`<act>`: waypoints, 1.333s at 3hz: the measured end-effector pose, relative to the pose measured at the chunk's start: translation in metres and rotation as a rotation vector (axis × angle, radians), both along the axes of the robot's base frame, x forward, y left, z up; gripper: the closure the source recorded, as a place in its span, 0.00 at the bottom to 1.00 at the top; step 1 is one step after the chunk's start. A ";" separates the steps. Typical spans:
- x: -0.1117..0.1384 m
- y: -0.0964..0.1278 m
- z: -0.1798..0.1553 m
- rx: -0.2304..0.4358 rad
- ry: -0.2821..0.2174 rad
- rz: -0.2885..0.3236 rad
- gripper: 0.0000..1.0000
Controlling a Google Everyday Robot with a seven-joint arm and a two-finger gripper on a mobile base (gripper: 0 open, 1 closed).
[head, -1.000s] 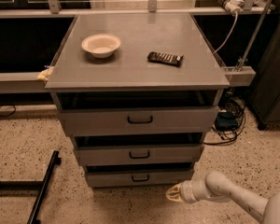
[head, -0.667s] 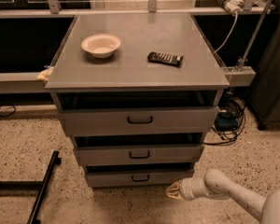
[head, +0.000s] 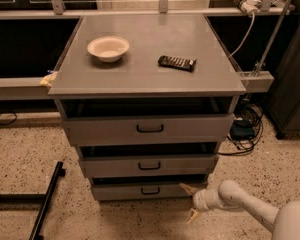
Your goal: Open bottom drawer
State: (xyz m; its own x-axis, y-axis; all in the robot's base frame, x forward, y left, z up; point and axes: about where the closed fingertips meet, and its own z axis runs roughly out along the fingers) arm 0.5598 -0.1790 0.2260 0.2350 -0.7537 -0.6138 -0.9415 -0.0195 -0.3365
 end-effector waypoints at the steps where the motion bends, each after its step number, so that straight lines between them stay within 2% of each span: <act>1: 0.006 -0.005 -0.008 -0.003 -0.007 -0.014 0.00; 3: 0.026 -0.010 -0.020 -0.014 -0.005 -0.045 0.00; 4: 0.037 -0.014 -0.028 -0.026 0.022 -0.066 0.00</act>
Offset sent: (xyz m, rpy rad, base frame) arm 0.0289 -0.0168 -0.0170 -0.0229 -0.0281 -0.0539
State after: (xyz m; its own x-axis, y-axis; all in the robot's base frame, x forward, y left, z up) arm 0.5969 -0.1934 0.1984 0.1712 -0.7829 -0.5981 -0.9481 0.0343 -0.3162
